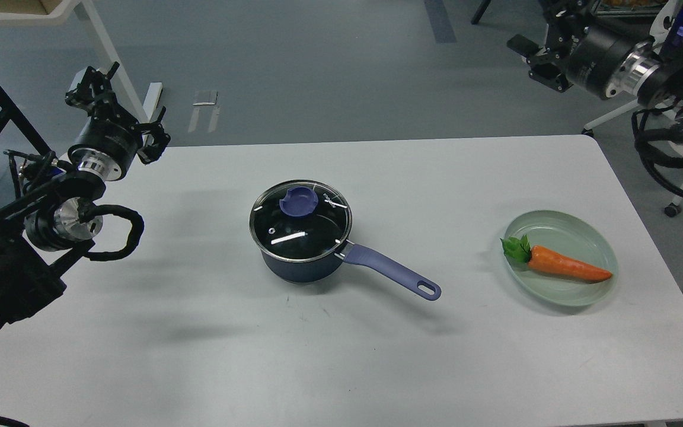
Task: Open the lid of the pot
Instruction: 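Reach the right gripper to the lavender saucepan handle and grasp it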
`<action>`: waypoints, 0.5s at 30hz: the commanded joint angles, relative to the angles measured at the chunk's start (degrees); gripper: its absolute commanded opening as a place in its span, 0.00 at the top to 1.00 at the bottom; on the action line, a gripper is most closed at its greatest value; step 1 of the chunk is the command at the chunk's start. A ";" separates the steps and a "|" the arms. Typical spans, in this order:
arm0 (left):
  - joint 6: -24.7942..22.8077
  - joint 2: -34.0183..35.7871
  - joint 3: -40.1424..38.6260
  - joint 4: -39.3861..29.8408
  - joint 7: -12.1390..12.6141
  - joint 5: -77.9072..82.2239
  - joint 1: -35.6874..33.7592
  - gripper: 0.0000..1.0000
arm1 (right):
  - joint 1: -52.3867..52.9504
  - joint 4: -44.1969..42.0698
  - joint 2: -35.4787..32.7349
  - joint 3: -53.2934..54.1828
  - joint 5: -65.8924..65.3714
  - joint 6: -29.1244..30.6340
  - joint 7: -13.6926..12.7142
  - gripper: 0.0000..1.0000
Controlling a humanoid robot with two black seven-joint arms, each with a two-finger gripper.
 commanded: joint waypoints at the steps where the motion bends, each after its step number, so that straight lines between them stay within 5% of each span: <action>1: 0.72 2.21 0.62 -2.22 0.09 0.14 0.02 0.01 | 9.35 5.19 0.25 -9.79 -6.88 -0.24 -0.01 0.00; 8: 0.81 5.20 0.62 -5.30 0.18 0.22 0.28 0.01 | 23.77 14.68 6.92 -30.61 -26.29 -4.98 -0.01 0.01; 15: 1.52 5.38 0.71 -6.79 0.27 0.22 0.19 0.01 | 26.51 21.63 10.62 -40.39 -38.27 -7.01 -0.10 0.01</action>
